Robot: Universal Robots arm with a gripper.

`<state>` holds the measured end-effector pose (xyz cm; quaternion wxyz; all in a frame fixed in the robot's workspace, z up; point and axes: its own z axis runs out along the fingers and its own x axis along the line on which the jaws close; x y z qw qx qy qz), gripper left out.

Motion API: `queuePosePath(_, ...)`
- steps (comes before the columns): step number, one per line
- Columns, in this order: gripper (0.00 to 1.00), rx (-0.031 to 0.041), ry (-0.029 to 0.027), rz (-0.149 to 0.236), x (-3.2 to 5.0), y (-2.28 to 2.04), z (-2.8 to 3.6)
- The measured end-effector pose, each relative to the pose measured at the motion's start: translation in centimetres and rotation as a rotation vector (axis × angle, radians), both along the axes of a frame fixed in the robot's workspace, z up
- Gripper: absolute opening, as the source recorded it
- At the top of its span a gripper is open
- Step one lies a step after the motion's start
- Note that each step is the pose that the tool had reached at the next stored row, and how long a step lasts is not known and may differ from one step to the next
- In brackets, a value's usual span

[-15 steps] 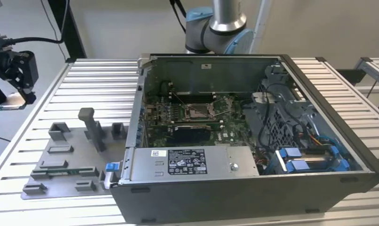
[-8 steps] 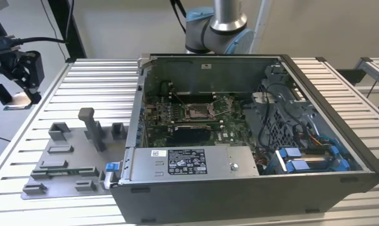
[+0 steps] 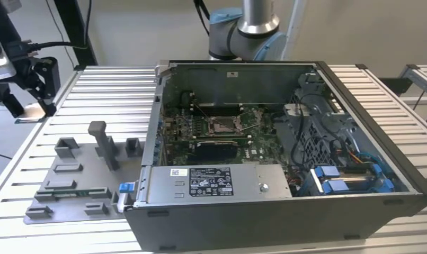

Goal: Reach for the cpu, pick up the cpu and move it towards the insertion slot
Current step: 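Pick up the cpu and move it towards the insertion slot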

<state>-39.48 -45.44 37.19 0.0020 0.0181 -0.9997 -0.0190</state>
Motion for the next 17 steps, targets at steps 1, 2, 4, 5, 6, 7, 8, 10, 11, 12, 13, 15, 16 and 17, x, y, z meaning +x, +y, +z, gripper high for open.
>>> queuePosePath(1, 0.00, 0.0000, 0.0000, 0.000, 0.13, 0.00, 0.04)
queuePosePath(2, 0.00, 0.0000, 0.0000, 0.000, 0.27, 0.00, 0.08)
queuePosePath(4, 0.00, 0.0000, -0.0001, 0.000, 0.69, 0.00, 0.14)
queuePosePath(5, 0.00, 0.0001, -0.0001, 0.000, 0.94, 0.01, 0.16)
queuePosePath(6, 0.00, 0.0001, 0.0000, 0.000, 1.19, 0.01, 0.18)
queuePosePath(7, 0.00, 0.0001, -0.0001, 0.000, 1.46, 0.01, 0.19)
queuePosePath(8, 0.00, 0.0001, -0.0001, 0.000, 1.74, 0.01, 0.19)
queuePosePath(10, 0.00, 0.0000, -0.0001, 0.000, 2.28, 0.01, 0.20)
queuePosePath(11, 0.00, 0.0000, 0.0000, 0.000, 2.56, 0.01, 0.21)
queuePosePath(12, 0.00, 0.0000, -0.0001, 0.000, 2.83, 0.01, 0.21)
queuePosePath(13, 0.00, 0.0000, 0.0000, 0.000, 3.13, 0.01, 0.21)
queuePosePath(15, 0.00, 0.0000, -0.0001, 0.000, 3.68, 0.01, 0.21)
queuePosePath(16, 0.00, 0.0001, -0.0001, 0.000, 3.97, 0.01, 0.21)
queuePosePath(17, 0.00, 0.0000, 0.0000, 0.000, 4.25, 0.01, 0.22)
